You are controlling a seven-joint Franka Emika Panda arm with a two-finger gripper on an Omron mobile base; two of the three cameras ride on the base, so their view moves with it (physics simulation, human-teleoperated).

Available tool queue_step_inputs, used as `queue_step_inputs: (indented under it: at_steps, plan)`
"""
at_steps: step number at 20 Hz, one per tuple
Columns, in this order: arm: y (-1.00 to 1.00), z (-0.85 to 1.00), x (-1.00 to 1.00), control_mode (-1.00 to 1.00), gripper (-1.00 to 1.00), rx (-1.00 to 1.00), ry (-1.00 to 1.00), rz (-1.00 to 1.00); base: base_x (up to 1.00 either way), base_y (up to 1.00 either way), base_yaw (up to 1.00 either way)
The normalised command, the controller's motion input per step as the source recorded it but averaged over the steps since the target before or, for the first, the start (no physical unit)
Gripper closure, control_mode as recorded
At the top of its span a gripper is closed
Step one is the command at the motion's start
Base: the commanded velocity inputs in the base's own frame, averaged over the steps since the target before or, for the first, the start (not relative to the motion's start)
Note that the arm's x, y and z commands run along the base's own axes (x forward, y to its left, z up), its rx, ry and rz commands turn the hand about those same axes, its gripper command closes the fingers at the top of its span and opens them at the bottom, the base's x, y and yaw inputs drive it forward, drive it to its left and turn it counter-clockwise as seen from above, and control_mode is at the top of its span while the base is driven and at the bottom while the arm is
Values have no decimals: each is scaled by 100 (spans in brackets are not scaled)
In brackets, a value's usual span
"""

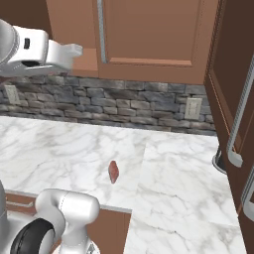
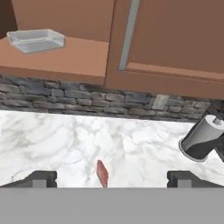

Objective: Retrieve the tupperware from the cabinet, then place the raw meat into the tupperware to avoid contamination.

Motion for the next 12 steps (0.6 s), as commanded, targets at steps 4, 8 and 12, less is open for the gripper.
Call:
queue_step_inputs:
  at_steps: [4, 8, 12]
  plan:
    - [-16, 34, 11, -100, -100, 4, -24, -22, 0, 0, 0]
    - [-12, 32, 0, -100, -100, 6, -22, -9, 0, 0, 0]
    - [-2, 15, 7, -100, -100, 9, -9, 0, 0, 0, 0]
